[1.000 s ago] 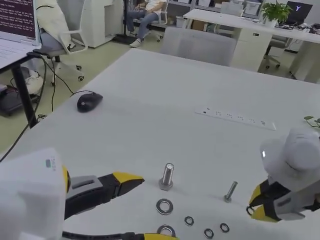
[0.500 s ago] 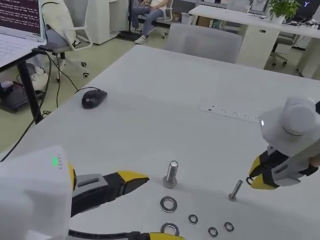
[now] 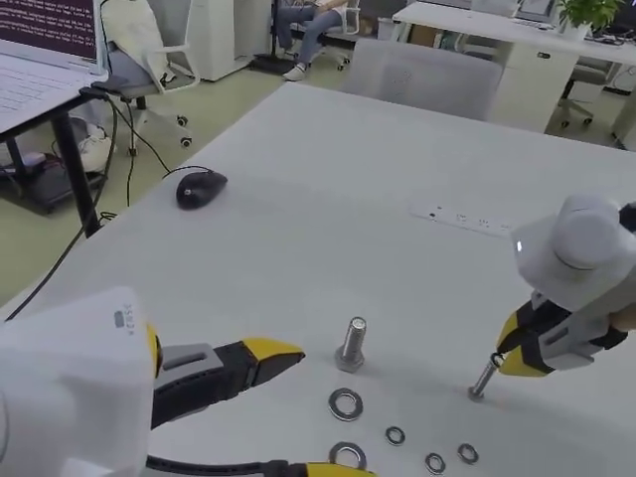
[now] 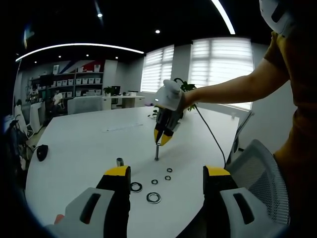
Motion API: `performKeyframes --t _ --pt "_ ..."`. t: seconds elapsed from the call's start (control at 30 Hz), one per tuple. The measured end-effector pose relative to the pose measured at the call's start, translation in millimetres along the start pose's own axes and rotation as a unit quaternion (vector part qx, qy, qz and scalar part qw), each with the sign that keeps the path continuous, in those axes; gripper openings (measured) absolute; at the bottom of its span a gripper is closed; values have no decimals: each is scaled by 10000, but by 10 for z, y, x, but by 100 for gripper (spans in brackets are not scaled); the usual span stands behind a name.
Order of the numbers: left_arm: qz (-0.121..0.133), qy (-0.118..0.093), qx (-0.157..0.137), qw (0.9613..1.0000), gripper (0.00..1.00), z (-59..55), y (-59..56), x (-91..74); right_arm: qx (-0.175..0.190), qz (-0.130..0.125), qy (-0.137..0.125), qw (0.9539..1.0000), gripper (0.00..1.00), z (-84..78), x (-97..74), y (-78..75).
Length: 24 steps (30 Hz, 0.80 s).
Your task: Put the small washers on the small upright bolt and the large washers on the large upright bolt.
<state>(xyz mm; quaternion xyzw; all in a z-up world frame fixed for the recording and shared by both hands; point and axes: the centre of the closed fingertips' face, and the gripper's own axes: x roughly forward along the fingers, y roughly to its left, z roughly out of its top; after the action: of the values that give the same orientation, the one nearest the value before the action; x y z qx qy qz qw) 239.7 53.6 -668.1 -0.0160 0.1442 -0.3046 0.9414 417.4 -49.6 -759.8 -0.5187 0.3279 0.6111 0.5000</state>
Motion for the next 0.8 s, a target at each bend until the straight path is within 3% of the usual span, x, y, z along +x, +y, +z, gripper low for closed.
performKeyframes --t 0.37,0.8 --pt "47 5 -19 10000 58 -4 4 -20 -47 51 43 10000 12 -26 115 -15" --pt "65 57 -25 10000 58 -12 -3 -42 32 84 34 10000 13 -107 413 -15"
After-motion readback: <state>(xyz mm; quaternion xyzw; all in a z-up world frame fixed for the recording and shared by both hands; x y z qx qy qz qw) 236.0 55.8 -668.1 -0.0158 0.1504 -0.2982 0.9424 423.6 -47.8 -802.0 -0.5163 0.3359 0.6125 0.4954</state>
